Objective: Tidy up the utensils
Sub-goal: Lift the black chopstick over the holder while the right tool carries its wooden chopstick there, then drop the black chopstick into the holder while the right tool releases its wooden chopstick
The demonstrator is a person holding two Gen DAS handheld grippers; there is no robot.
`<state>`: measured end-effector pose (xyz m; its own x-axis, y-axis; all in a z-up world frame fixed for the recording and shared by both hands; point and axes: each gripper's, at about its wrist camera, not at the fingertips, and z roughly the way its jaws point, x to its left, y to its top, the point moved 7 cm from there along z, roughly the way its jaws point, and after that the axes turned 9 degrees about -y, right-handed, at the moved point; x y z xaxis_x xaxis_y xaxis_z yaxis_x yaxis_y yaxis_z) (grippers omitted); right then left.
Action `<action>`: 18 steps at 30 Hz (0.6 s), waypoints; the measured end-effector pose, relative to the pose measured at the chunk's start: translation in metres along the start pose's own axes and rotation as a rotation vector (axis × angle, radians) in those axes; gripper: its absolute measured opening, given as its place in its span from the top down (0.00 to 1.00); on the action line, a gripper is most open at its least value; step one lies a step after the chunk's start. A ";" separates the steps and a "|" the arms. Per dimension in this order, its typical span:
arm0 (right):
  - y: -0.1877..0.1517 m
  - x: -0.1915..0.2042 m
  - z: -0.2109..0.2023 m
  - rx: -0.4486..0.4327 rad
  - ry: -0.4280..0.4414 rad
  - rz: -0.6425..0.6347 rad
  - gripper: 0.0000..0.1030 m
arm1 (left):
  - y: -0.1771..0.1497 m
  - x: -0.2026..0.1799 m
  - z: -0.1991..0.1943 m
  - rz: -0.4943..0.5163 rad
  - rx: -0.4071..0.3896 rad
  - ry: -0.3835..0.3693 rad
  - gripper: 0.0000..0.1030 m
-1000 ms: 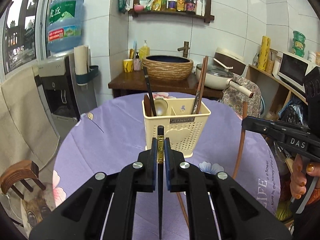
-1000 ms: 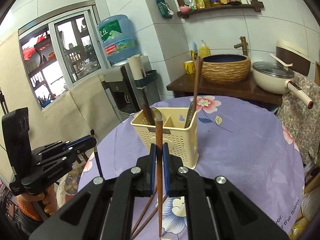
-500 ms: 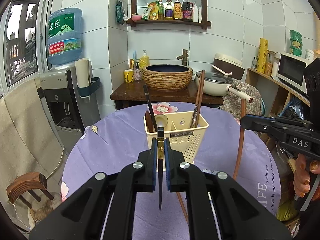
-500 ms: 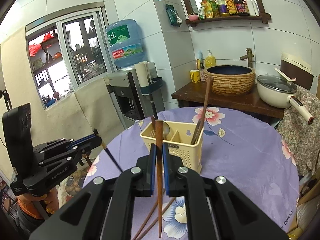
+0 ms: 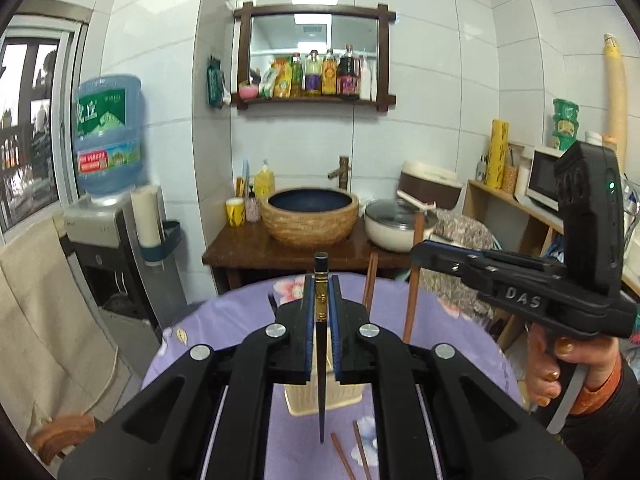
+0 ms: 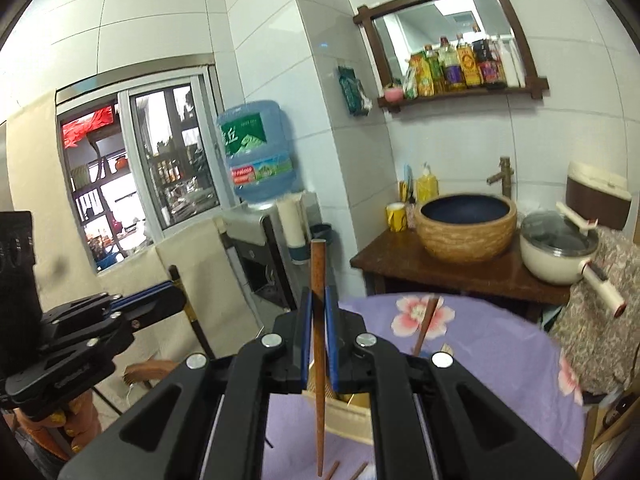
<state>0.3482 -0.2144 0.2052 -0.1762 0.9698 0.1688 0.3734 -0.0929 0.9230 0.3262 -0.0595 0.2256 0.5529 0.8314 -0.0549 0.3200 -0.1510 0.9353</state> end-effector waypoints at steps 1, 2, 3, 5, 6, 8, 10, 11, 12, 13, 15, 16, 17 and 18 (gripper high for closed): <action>0.007 -0.001 0.001 -0.009 -0.009 0.003 0.93 | 0.012 -0.001 -0.001 0.006 -0.017 0.009 0.93; 0.015 -0.001 0.003 -0.020 -0.020 0.007 0.93 | 0.022 0.000 -0.001 0.011 -0.027 0.016 0.93; 0.024 -0.002 0.006 -0.034 -0.038 0.007 0.93 | 0.029 0.001 0.000 0.014 -0.034 0.024 0.93; 0.036 -0.003 0.012 -0.058 -0.072 0.002 0.93 | 0.045 0.002 0.002 0.021 -0.055 0.047 0.93; 0.042 -0.004 0.015 -0.068 -0.087 0.002 0.93 | 0.052 0.003 0.006 0.023 -0.059 0.051 0.93; 0.048 -0.005 0.023 -0.081 -0.113 -0.004 0.93 | 0.062 0.007 0.013 0.026 -0.066 0.072 0.93; 0.049 -0.007 0.033 -0.086 -0.136 -0.012 0.93 | 0.066 0.011 0.026 0.017 -0.061 0.075 0.93; 0.046 -0.007 0.039 -0.086 -0.150 -0.019 0.93 | 0.067 0.014 0.032 0.014 -0.056 0.081 0.93; 0.042 -0.008 0.044 -0.091 -0.162 -0.024 0.93 | 0.066 0.016 0.039 0.008 -0.050 0.085 0.93; 0.038 -0.009 0.050 -0.105 -0.179 -0.042 0.93 | 0.062 0.019 0.047 -0.006 -0.040 0.077 0.93; 0.020 -0.012 0.064 -0.112 -0.214 -0.069 0.93 | 0.053 0.024 0.063 -0.032 -0.020 0.073 0.93; 0.015 -0.013 0.069 -0.117 -0.220 -0.074 0.93 | 0.046 0.026 0.071 -0.041 -0.007 0.076 0.93; 0.005 -0.014 0.075 -0.124 -0.230 -0.083 0.93 | 0.039 0.030 0.079 -0.048 0.000 0.081 0.93; -0.005 -0.016 0.082 -0.110 -0.238 -0.085 0.93 | 0.033 0.032 0.084 -0.054 0.001 0.086 0.93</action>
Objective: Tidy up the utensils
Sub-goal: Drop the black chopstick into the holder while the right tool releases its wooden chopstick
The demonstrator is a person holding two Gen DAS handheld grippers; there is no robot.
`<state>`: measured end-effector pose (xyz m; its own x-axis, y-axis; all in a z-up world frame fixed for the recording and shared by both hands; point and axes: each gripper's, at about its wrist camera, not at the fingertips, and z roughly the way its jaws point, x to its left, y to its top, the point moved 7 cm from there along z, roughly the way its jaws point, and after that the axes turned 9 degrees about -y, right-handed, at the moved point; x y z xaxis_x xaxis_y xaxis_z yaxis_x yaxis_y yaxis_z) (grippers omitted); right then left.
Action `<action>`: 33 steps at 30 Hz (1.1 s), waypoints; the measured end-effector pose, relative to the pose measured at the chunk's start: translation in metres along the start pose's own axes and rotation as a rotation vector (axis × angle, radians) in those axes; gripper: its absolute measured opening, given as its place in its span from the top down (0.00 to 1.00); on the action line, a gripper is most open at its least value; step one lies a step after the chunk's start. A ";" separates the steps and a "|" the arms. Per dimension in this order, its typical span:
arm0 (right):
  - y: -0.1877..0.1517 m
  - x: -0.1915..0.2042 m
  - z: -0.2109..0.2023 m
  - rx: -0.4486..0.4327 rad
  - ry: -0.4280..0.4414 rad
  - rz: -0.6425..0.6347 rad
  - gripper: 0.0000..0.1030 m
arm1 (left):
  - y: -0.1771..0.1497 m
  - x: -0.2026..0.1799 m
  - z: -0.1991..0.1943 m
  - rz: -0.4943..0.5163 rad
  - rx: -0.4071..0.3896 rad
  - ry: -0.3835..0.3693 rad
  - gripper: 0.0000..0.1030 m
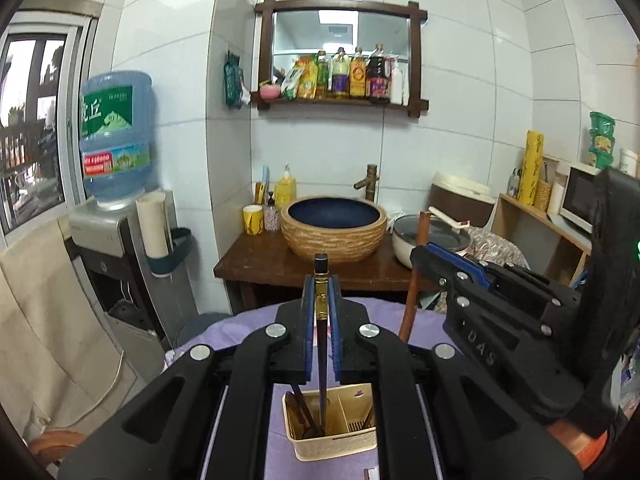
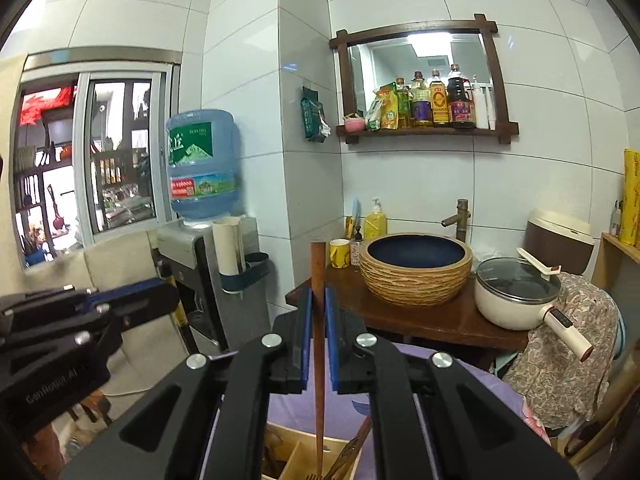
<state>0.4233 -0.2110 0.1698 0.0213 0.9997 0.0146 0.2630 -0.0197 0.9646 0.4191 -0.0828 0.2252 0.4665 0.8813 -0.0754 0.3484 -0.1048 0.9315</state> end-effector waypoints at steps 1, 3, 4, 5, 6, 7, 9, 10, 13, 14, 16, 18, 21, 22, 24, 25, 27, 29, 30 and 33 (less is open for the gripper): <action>-0.011 0.001 0.007 0.030 0.004 0.001 0.93 | -0.007 0.003 0.006 -0.008 0.003 0.002 0.93; -0.027 0.002 0.012 0.049 0.006 0.006 0.93 | -0.022 0.008 0.018 -0.024 0.029 -0.003 0.93; -0.035 0.001 0.015 0.057 0.000 0.009 0.93 | -0.033 0.009 0.024 -0.032 0.047 -0.011 0.93; -0.043 -0.001 0.018 0.072 0.003 0.021 0.93 | -0.041 0.011 0.028 -0.040 0.058 -0.011 0.93; -0.050 -0.002 0.020 0.084 0.008 0.031 0.93 | -0.049 0.013 0.031 -0.046 0.067 -0.008 0.93; -0.053 -0.003 0.018 0.071 0.003 0.034 0.93 | -0.056 0.015 0.035 -0.053 0.078 -0.008 0.93; -0.059 -0.005 0.019 0.083 0.001 0.037 0.93 | -0.073 0.021 0.043 -0.077 0.110 -0.010 0.93; -0.062 -0.004 0.020 0.099 0.010 0.039 0.93 | -0.079 0.023 0.046 -0.084 0.119 -0.011 0.93; -0.069 -0.004 0.024 0.116 0.003 0.030 0.93 | -0.095 0.024 0.052 -0.088 0.142 -0.014 0.93; -0.071 -0.004 0.025 0.125 0.002 0.034 0.93 | -0.099 0.024 0.053 -0.087 0.148 -0.014 0.93; -0.076 -0.006 0.028 0.133 -0.001 0.040 0.93 | -0.109 0.023 0.057 -0.084 0.164 -0.013 0.93; -0.079 -0.006 0.028 0.133 -0.003 0.031 0.93 | -0.117 0.024 0.061 -0.079 0.177 -0.005 0.93; -0.082 -0.006 0.028 0.136 -0.006 0.019 0.93 | -0.125 0.024 0.065 -0.084 0.189 -0.006 0.93; -0.082 -0.006 0.027 0.135 -0.009 0.019 0.93 | -0.127 0.025 0.066 -0.085 0.193 -0.006 0.93; -0.085 -0.008 0.028 0.145 -0.006 0.024 0.93 | -0.132 0.024 0.068 -0.077 0.205 -0.005 0.93; -0.086 -0.008 0.029 0.153 -0.006 0.025 0.93 | -0.133 0.023 0.069 -0.073 0.208 -0.005 0.93; -0.090 -0.010 0.032 0.171 -0.007 0.023 0.93 | -0.136 0.023 0.069 -0.075 0.208 -0.006 0.93; -0.093 -0.013 0.032 0.174 -0.013 0.020 0.90 | -0.136 0.024 0.067 -0.083 0.201 -0.012 0.93; -0.092 -0.015 0.030 0.159 -0.016 0.018 0.82 | -0.135 0.024 0.065 -0.087 0.197 -0.014 0.93; -0.089 -0.023 0.021 0.122 -0.012 0.040 0.42 | -0.133 0.025 0.053 -0.089 0.175 -0.014 0.92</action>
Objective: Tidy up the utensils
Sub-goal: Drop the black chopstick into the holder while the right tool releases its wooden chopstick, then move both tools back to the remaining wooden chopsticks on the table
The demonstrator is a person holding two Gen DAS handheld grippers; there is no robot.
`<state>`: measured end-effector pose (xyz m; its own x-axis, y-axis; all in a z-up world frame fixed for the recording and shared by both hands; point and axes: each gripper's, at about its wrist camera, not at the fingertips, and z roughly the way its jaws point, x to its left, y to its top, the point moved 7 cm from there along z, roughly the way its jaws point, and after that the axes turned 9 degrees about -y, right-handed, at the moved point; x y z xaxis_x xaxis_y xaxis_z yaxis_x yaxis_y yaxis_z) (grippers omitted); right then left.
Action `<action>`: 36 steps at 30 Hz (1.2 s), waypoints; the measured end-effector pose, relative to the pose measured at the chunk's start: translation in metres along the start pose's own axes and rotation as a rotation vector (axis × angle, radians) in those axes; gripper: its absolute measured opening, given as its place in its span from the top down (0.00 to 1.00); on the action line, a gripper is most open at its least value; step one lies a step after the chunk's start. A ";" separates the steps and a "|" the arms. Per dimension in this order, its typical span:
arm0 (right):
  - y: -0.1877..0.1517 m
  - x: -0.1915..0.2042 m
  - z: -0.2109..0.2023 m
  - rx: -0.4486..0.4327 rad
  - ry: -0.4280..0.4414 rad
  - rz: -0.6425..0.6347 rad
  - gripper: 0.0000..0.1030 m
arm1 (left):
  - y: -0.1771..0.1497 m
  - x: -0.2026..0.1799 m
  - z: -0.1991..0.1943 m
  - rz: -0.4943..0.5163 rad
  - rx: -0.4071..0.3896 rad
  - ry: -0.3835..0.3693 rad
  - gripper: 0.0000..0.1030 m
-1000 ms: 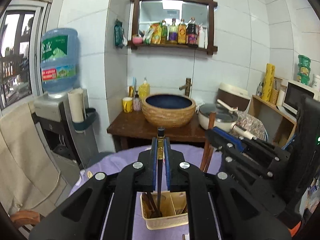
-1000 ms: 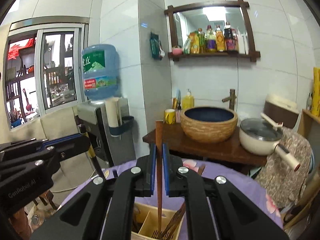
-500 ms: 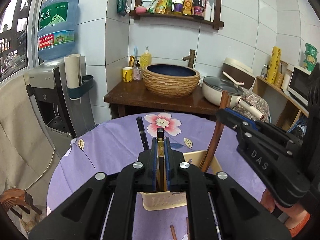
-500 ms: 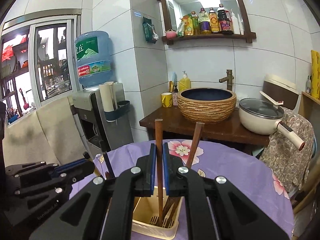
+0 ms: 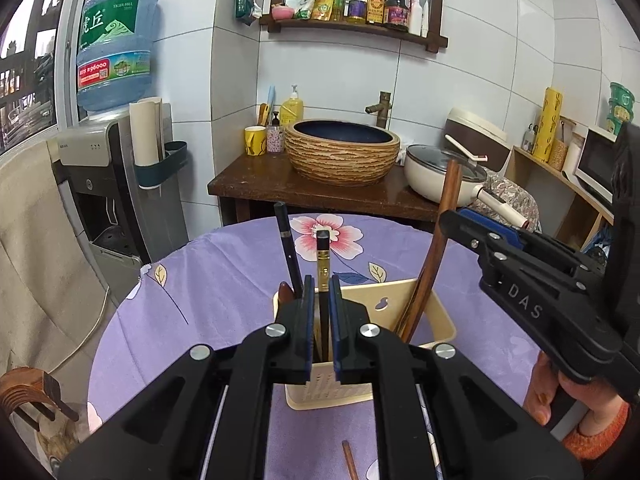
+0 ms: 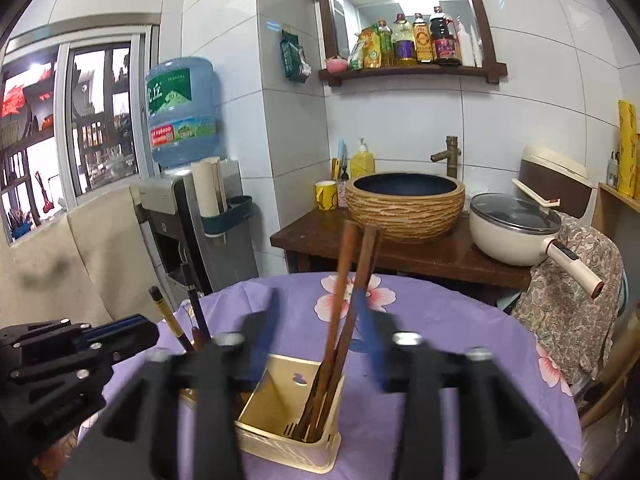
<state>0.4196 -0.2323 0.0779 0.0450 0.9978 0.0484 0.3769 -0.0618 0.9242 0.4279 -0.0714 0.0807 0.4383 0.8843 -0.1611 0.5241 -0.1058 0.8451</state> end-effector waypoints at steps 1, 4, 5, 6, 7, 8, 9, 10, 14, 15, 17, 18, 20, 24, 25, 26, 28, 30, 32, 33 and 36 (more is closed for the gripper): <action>0.001 -0.003 -0.004 -0.013 0.003 0.014 0.41 | 0.000 0.000 -0.006 -0.003 -0.012 -0.002 0.84; -0.001 -0.011 -0.014 -0.012 -0.009 0.027 0.41 | -0.002 0.003 -0.026 -0.025 -0.062 -0.002 0.25; -0.002 -0.013 -0.017 -0.009 -0.012 0.028 0.39 | -0.004 0.005 -0.033 -0.031 -0.084 0.004 0.22; -0.005 -0.014 -0.023 -0.010 -0.017 0.024 0.37 | -0.008 0.008 -0.041 -0.036 -0.100 0.013 0.20; -0.007 -0.016 -0.027 -0.014 -0.025 0.020 0.36 | -0.013 0.011 -0.047 -0.040 -0.101 0.028 0.19; -0.010 -0.018 -0.032 -0.019 -0.039 0.018 0.34 | -0.017 0.014 -0.051 -0.043 -0.096 0.042 0.18; -0.015 -0.019 -0.038 -0.016 -0.048 0.016 0.34 | -0.024 0.017 -0.056 -0.049 -0.094 0.061 0.15; -0.018 -0.020 -0.041 -0.009 -0.050 0.015 0.34 | -0.030 0.021 -0.061 -0.056 -0.096 0.071 0.12; -0.043 -0.023 -0.054 0.049 -0.051 0.032 0.33 | -0.057 0.032 -0.077 -0.059 -0.092 0.120 0.06; -0.052 -0.022 -0.056 0.073 -0.047 0.030 0.33 | -0.064 0.036 -0.078 -0.055 -0.088 0.143 0.05; -0.070 -0.016 -0.057 0.121 -0.040 0.008 0.33 | -0.084 0.044 -0.079 -0.044 -0.063 0.211 0.05; -0.082 -0.013 -0.056 0.154 -0.041 -0.009 0.33 | -0.093 0.046 -0.079 -0.043 -0.050 0.227 0.05; -0.104 -0.008 -0.051 0.212 -0.044 -0.023 0.34 | -0.115 0.051 -0.072 -0.037 -0.007 0.255 0.05; -0.159 0.004 -0.029 0.394 -0.035 -0.013 0.52 | -0.156 0.060 -0.056 -0.039 0.070 0.327 0.05; -0.171 0.007 -0.024 0.433 -0.031 -0.003 0.54 | -0.165 0.062 -0.052 -0.044 0.089 0.336 0.05; -0.182 0.010 -0.020 0.466 -0.029 0.003 0.58 | -0.171 0.064 -0.051 -0.049 0.101 0.344 0.05; -0.201 0.018 -0.013 0.517 -0.037 -0.001 0.61 | -0.180 0.066 -0.048 -0.056 0.113 0.353 0.05; -0.216 0.028 -0.006 0.558 -0.049 -0.004 0.66 | -0.184 0.067 -0.049 -0.060 0.114 0.355 0.05; -0.224 0.035 -0.002 0.580 -0.061 -0.008 0.69 | -0.186 0.067 -0.050 -0.065 0.119 0.354 0.05; -0.228 0.038 0.000 0.588 -0.075 -0.012 0.71 | -0.185 0.067 -0.050 -0.069 0.117 0.351 0.05; -0.237 0.044 0.002 0.597 -0.101 -0.022 0.75 | -0.185 0.066 -0.051 -0.074 0.115 0.343 0.05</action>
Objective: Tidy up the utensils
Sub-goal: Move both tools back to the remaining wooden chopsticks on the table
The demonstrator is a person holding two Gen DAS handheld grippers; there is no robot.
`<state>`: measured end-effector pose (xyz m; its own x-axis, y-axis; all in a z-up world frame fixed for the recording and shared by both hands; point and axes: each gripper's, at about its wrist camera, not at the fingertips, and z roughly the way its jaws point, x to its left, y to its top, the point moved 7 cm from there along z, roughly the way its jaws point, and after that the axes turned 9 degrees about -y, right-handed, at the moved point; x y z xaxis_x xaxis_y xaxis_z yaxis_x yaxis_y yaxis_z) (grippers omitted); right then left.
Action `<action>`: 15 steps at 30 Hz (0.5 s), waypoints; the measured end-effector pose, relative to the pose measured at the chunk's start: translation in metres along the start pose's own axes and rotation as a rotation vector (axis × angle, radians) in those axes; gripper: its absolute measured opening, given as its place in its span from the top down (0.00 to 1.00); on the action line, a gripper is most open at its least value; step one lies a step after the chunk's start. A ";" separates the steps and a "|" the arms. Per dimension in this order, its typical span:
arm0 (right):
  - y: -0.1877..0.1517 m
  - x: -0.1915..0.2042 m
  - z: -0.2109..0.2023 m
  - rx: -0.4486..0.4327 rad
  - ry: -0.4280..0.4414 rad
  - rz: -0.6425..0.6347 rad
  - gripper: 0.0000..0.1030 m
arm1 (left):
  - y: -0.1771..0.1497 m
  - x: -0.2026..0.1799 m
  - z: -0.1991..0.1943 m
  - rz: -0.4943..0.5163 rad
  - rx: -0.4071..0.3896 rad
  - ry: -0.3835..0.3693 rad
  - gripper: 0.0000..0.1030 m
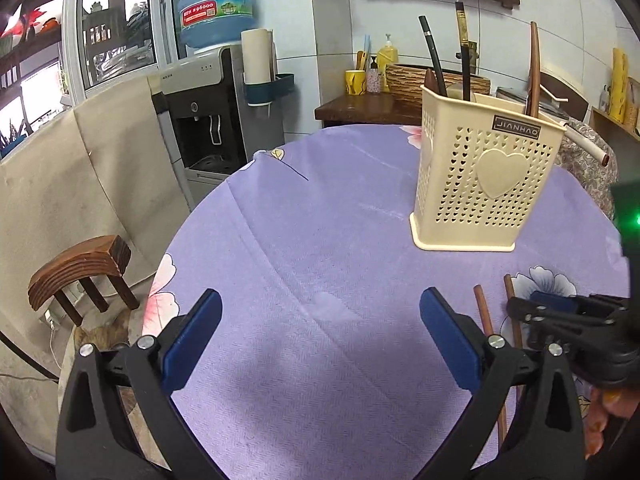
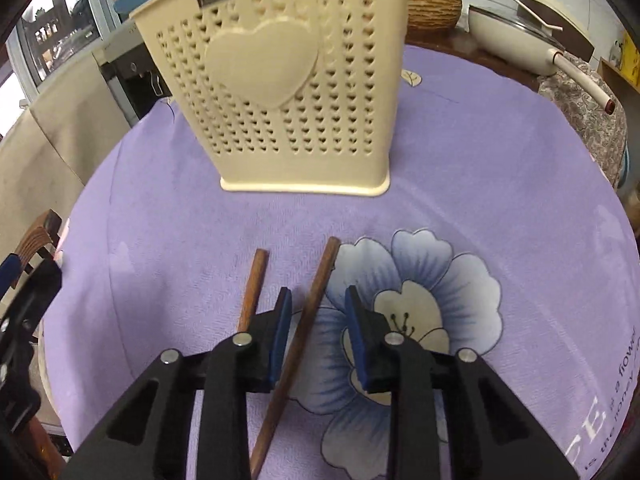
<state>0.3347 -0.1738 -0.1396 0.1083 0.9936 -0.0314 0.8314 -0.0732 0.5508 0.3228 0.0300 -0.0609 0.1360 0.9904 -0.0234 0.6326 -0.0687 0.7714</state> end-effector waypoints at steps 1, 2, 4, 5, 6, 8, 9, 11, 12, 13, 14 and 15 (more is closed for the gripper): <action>0.000 0.001 0.001 -0.003 -0.012 -0.001 0.76 | 0.000 0.000 0.000 -0.001 0.002 -0.003 0.05; -0.001 0.002 0.001 -0.005 -0.018 0.002 0.76 | -0.001 0.000 0.001 -0.002 0.006 -0.007 0.05; -0.001 0.007 0.001 -0.006 -0.029 -0.005 0.78 | -0.004 -0.001 0.002 -0.009 0.014 -0.018 0.05; -0.001 0.010 0.001 -0.012 -0.042 -0.017 0.81 | -0.004 -0.001 0.003 -0.013 0.018 -0.022 0.05; 0.000 0.011 0.002 -0.016 -0.049 -0.021 0.85 | -0.005 -0.001 0.004 -0.017 0.021 -0.024 0.05; 0.001 0.012 0.002 -0.016 -0.046 -0.029 0.89 | -0.007 -0.001 0.005 -0.016 0.027 -0.025 0.05; 0.001 0.012 0.001 -0.012 -0.039 -0.034 0.90 | -0.007 -0.001 0.006 -0.017 0.029 -0.027 0.05; 0.008 0.005 0.004 -0.007 -0.021 -0.043 0.90 | -0.008 -0.002 0.006 -0.017 0.034 -0.034 0.05; 0.008 0.003 0.003 -0.004 -0.007 -0.051 0.91 | -0.008 -0.003 0.006 -0.019 0.037 -0.039 0.05; 0.008 0.001 0.003 -0.001 0.001 -0.057 0.91 | -0.008 -0.004 0.007 -0.021 0.040 -0.044 0.05; 0.008 -0.001 0.004 0.003 0.003 -0.065 0.92 | -0.009 -0.005 0.008 -0.024 0.048 -0.054 0.05; 0.009 -0.006 0.004 0.006 0.000 -0.072 0.92 | -0.010 -0.007 0.008 -0.026 0.056 -0.063 0.05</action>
<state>0.3437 -0.1806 -0.1377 0.0478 0.9963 -0.0710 0.8406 -0.0017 0.5417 0.3220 0.0232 -0.0736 0.1660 0.9825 -0.0841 0.6780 -0.0517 0.7333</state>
